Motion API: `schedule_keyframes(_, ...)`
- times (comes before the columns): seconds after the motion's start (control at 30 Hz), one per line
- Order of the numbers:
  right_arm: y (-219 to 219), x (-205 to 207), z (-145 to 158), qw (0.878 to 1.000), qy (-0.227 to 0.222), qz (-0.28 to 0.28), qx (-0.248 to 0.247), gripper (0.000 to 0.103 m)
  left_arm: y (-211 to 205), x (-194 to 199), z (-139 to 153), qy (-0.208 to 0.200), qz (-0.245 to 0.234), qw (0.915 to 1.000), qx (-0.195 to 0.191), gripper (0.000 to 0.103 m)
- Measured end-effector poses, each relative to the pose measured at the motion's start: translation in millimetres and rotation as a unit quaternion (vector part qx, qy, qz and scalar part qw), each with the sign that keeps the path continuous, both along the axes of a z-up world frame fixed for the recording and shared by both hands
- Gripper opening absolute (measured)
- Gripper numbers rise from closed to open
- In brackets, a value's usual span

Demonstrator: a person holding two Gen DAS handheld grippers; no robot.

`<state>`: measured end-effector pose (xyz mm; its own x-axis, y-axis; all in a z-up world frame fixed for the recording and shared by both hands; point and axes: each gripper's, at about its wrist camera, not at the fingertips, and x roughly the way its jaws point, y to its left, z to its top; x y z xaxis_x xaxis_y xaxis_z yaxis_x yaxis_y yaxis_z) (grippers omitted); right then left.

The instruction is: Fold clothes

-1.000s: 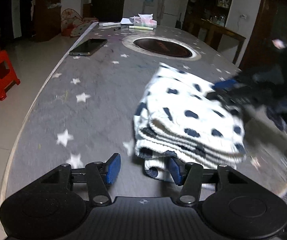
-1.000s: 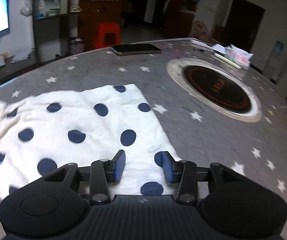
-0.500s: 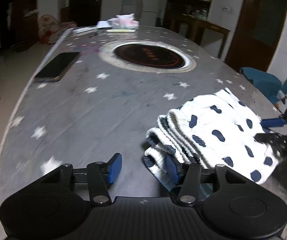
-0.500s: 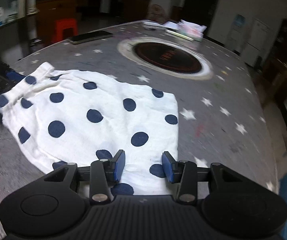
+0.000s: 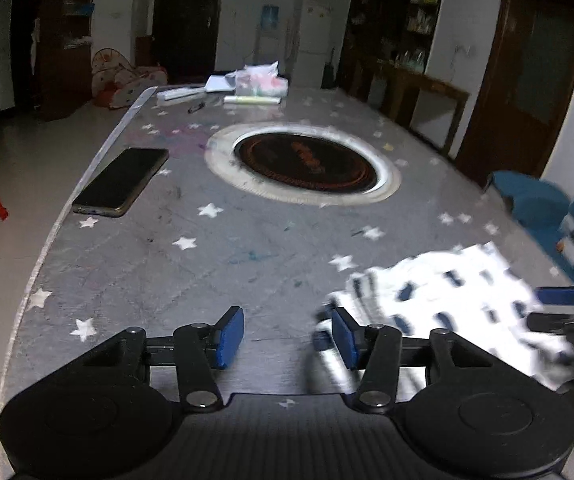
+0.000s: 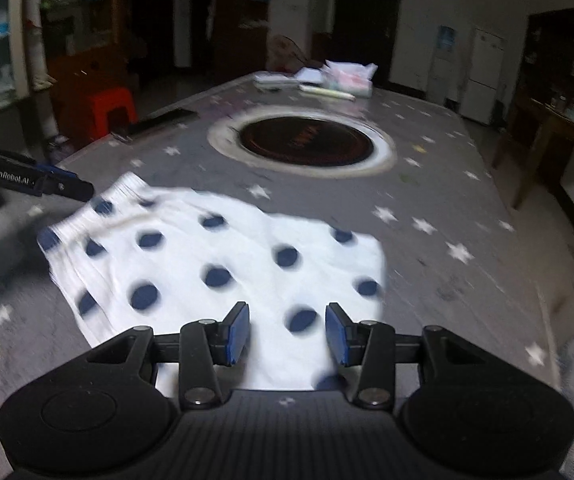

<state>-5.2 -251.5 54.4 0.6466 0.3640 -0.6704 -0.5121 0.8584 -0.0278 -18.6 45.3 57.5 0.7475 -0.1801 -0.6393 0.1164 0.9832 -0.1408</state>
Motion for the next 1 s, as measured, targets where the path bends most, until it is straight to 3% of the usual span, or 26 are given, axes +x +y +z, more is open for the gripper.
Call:
schedule_keyframes(0.27,38.4,42.8,-0.7,0.999,0.019,0.026,0.039,0.036,-30.6,-6.6,7.0,-0.010,-0.050,0.9986,-0.017,0.029)
schedule_keyframes(0.43,54.2,67.0,-10.6,0.998,0.034,0.027,0.037,0.027,-43.4,1.6,1.7,-0.005,-0.066,0.9978,-0.002,0.024)
schedule_keyframes(0.7,56.1,82.8,-19.7,0.997,0.045,0.027,0.050,0.027,-40.3,20.8,-12.5,0.022,-0.059,0.9980,0.001,0.023)
schedule_keyframes(1.0,24.5,34.2,10.9,0.998,0.017,0.048,0.024,0.028,-56.8,14.6,-2.8,0.001,-0.076,0.9969,0.021,0.024)
